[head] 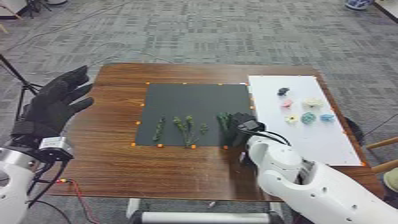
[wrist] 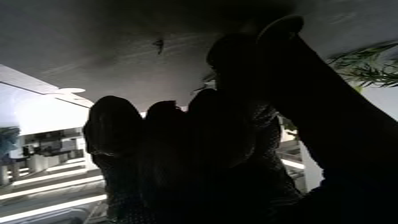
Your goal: Arrange flowers
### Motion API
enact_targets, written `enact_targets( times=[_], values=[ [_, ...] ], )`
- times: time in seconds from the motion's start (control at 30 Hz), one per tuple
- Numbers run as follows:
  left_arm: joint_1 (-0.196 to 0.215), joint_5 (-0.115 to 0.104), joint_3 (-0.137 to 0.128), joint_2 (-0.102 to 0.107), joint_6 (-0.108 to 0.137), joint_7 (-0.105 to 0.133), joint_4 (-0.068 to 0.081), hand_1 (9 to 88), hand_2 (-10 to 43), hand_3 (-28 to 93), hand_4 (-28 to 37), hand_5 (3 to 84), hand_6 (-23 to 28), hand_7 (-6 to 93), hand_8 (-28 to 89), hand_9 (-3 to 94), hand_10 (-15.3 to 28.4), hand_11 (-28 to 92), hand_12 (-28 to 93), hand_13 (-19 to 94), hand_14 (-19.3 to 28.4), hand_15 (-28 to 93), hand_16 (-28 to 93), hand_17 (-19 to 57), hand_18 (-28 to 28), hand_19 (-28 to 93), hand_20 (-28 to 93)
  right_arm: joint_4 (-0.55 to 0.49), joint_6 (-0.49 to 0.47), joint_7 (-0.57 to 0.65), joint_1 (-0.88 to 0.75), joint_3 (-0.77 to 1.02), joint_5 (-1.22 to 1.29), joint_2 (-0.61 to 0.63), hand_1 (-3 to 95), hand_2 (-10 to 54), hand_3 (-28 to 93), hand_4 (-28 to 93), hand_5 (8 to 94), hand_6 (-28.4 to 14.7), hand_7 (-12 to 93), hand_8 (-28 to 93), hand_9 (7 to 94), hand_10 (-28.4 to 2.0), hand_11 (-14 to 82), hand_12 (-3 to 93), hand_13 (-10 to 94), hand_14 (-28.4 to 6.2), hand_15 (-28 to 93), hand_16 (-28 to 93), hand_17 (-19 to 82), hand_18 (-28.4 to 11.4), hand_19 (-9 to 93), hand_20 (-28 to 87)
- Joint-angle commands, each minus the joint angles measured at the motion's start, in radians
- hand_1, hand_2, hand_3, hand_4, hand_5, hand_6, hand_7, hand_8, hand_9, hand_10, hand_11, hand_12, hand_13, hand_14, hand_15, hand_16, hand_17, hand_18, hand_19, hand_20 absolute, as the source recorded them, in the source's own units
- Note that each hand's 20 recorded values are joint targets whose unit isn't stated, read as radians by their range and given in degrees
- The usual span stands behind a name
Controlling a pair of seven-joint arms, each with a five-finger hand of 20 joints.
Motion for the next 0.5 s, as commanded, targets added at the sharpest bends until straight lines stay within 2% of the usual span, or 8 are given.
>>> enact_targets(
  times=[0.03,0.5],
  values=[
    [0.005,-0.006,-0.001,-0.001,-0.005,-0.004,-0.003,24.4,-9.1,64,-28.3,20.0,1.5,19.5,-9,12.2,8.1,21,18,4,10.7,37,-6,-11.4,17.6,33,11,0.001,-0.033,0.019,-0.055,-0.005,0.037,-0.023,39.1,-9.5,85,-15,76.2,-1.1,57,26,83.0,-9.5,69.0,55.2,78,-10.6,89,49,44,-24.2,93,58],
    [-0.002,-0.004,0.004,0.001,-0.005,-0.009,-0.001,24.3,-9.0,64,-28.3,20.0,1.5,19.6,-9,12.2,8.1,21,18,4,10.8,37,-6,-11.5,17.7,33,11,0.012,-0.041,0.066,-0.024,-0.012,0.075,-0.071,38.5,-9.5,84,-14,78.2,0.5,55,25,84.6,-8.8,67.6,54.3,80,-9.6,88,48,47,-24.0,93,59]
  ],
)
